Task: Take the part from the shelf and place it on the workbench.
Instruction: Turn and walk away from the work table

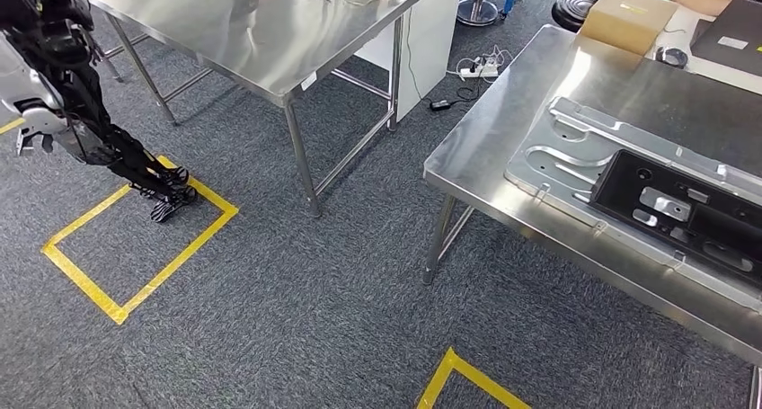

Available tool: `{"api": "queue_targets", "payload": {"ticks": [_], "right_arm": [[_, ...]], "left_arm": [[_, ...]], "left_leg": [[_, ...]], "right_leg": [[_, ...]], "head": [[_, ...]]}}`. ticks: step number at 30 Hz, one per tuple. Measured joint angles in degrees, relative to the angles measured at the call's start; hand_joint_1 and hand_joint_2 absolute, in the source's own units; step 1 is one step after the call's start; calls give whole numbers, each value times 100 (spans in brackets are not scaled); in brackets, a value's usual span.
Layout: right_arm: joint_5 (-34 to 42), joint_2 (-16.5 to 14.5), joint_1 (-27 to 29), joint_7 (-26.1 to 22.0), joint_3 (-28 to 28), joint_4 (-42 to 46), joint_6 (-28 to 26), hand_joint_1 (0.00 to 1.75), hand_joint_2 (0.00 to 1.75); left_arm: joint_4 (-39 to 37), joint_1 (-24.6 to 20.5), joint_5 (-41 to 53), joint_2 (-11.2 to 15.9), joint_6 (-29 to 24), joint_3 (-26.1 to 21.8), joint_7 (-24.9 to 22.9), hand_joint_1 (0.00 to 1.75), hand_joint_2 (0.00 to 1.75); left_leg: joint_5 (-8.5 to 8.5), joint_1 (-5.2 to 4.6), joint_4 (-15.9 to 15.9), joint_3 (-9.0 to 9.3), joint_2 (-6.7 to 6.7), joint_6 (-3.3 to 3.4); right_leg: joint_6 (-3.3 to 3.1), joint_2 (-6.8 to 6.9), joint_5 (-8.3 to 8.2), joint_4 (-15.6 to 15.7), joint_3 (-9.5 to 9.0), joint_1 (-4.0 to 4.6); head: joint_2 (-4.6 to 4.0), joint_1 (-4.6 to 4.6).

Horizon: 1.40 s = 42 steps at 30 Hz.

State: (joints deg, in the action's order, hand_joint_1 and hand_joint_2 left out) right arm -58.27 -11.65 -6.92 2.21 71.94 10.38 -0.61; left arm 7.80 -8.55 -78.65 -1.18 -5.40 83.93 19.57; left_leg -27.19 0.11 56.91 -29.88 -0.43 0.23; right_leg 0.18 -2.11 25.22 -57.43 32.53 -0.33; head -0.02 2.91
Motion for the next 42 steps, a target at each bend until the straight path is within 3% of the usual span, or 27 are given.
{"api": "queue_targets", "payload": {"ticks": [2, 3, 6, 7, 8, 9, 11, 13, 17, 18, 20, 22, 23, 24, 25, 27, 28, 29, 32, 33, 34, 36, 37, 38, 39, 40, 42], "right_arm": [[0, 1, 4, 0, 0, 0, -1, 0, 44], [0, 2, 5, 0, -1, 0, -1, 0, 0], [0, 2, 3, -22, -1, 0, 7, 0, 0], [0, 2, 4, -37, -1, 0, 14, 0, 0], [0, 2, 5, -50, -1, 0, 20, 0, 0], [1, 3, 6, -59, -1, 0, 25, 0, 0], [10, 4, -2, -63, -1, 0, 23, 0, 0], [37, 5, -12, -60, -1, 0, 18, 0, 0], [61, 10, -10, -50, -1, 1, 2, 0, 0], [61, 11, -11, -48, 0, 2, -2, 0, 0], [59, 13, -13, -45, 0, 2, -4, 0, 0], [57, 14, -7, -30, 1, 2, -4, 0, 0], [59, 15, -5, -21, 1, 2, -4, 0, 0], [60, 15, -4, -14, 2, 2, -4, 0, 0], [62, 15, -5, -9, 2, 2, -4, 0, 0], [66, 15, -8, -5, 2, 2, -4, 0, 0], [67, 16, -10, -4, 2, 2, -4, 0, 0], [68, 16, -11, -4, 2, 2, -4, 0, 0], [72, 19, 3, -4, 2, 2, -2, 0, 0], [72, 20, 10, -3, 2, 2, -2, 0, 0], [72, 20, 18, -2, 2, 2, -1, 0, 0], [73, 20, 20, -2, 2, 1, -1, 0, 0], [74, 20, 22, -5, 2, 0, 3, 0, 0], [75, 20, 21, -15, 2, 0, 11, 0, 0], [76, 20, 21, -31, 2, 0, 28, 0, 0], [77, 21, 20, -49, 2, 1, 48, 0, 0], [77, 25, 11, -80, 2, 3, 84, 0, 87]], "left_arm": [[0, -7, -1, -2, 2, 2, -3, 0, 0], [0, -12, -1, -2, 2, 2, -4, 0, 0], [0, -13, -1, 1, 11, 3, -10, 0, 0], [0, -11, -2, 0, 16, 3, -15, 0, 0], [0, -10, -4, -1, 22, 3, -20, 0, 0], [0, -10, -6, -3, 25, 3, -24, 0, 0], [0, -13, -8, -11, 30, 4, -26, 0, 0], [0, -20, -5, -18, 34, 10, -34, 0, 0], [0, -27, -4, -32, 38, 40, -80, 0, 0], [0, -23, -7, -33, 39, 45, -88, 0, 0], [0, -14, -10, -33, 39, 60, -93, 0, 0], [0, -11, -14, -33, 39, 87, -93, 0, 0], [0, -11, -16, -34, 39, 102, -93, 0, 0], [0, -11, -19, -34, 38, 115, -93, 0, 0], [0, -16, -21, -35, 38, 123, -93, 0, 0], [0, -43, -25, -35, 38, 133, -93, 0, 0], [0, -60, -26, -36, 38, 135, -93, 0, 0], [0, -72, -26, -38, 37, 136, -93, 0, 0], [0, -64, -26, -45, 37, 139, -99, 0, 0], [0, -66, -26, -48, 37, 140, -100, 0, 0], [0, -70, -27, -50, 37, 140, -100, 0, 0], [0, -75, -27, -54, 37, 140, -99, 0, 0], [0, -71, -27, -55, 37, 140, -99, 0, 0], [0, -68, -27, -56, 37, 140, -99, 0, 0], [0, -67, -27, -56, 37, 140, -99, 0, 0], [0, -67, -27, -57, 37, 140, -100, 0, 0], [0, -69, -28, -64, 37, 140, -100, 0, 0]], "left_leg": [[73, 26, -44, -18, 29, 79], [117, 41, -70, -38, 49, 122], [205, 36, -68, -158, 102, 171], [227, 32, -52, -207, 116, 165], [246, 30, -29, -256, 128, 157], [262, 30, -2, -303, 135, 146], [288, 28, 57, -376, 142, 113], [319, 15, 104, -418, 145, 61], [361, 22, 126, -474, 134, -78], [230, 27, 245, -536, 121, -107], [-254, 45, 817, -754, 97, -155], [-708, 54, 1591, -962, 96, -185], [-797, 56, 1777, -954, 96, -190], [-791, 56, 1744, -832, 96, -187], [-688, 57, 1430, -572, 95, -176], [-457, 44, 490, 83, 79, -136], [-380, 31, 138, 300, 67, -105], [-345, 15, -44, 397, 56, -71], [-221, -19, -86, 325, 65, 55], [-156, -19, -95, 274, 81, 107], [-85, -13, -109, 208, 95, 152], [45, -20, -109, 49, 113, 209], [107, -30, -102, -34, 118, 215], [168, -40, -90, -122, 124, 213], [222, -48, -71, -211, 129, 208], [271, -53, -45, -300, 133, 201], [346, -56, 15, -437, 136, 183]], "right_leg": [[59, 37, 75, -75, 46, -3], [80, 70, 226, -247, 122, -2], [119, 142, 898, -1294, 531, -21], [132, 146, 1002, -1542, 598, -28], [142, 153, 997, -1588, 561, -36], [145, 164, 893, -1400, 405, -42], [125, 201, 608, -588, -112, -46], [82, 217, 457, -50, -405, -23], [-56, 211, 314, 14, -335, -14], [-98, 216, 257, 29, -291, -28], [-153, 222, 153, 39, -173, -33], [-165, 221, 52, 26, -29, -21], [-160, 220, 2, 17, 43, -16], [-150, 216, -47, 6, 113, -14], [-137, 210, -90, -6, 173, -13], [-91, 196, -171, -34, 264, -5], [-59, 193, -211, -45, 294, 0], [-24, 193, -250, -51, 314, 3], [92, 189, -351, -40, 356, -28], [126, 187, -256, -100, 399, -41], [151, 186, -54, -257, 470, -48], [184, 189, 569, -912, 680, -54], [196, 189, 796, -1289, 762, -53], [202, 189, 892, -1574, 786, -50], [198, 189, 849, -1680, 719, -46], [185, 190, 711, -1578, 544, -38], [115, 199, 480, -858, -63, -2]], "head": [[0, -1], [0, -1], [0, -2], [0, -2], [0, -2], [0, -2], [0, -2], [0, -1], [0, -2], [0, -2], [0, -1], [0, -1], [0, 0], [0, 0], [0, 0], [0, 0], [0, -1], [0, -1], [0, -2], [0, -2], [0, -2], [0, -2], [0, -2], [0, -2], [0, -2], [0, -1], [0, -1]]}}
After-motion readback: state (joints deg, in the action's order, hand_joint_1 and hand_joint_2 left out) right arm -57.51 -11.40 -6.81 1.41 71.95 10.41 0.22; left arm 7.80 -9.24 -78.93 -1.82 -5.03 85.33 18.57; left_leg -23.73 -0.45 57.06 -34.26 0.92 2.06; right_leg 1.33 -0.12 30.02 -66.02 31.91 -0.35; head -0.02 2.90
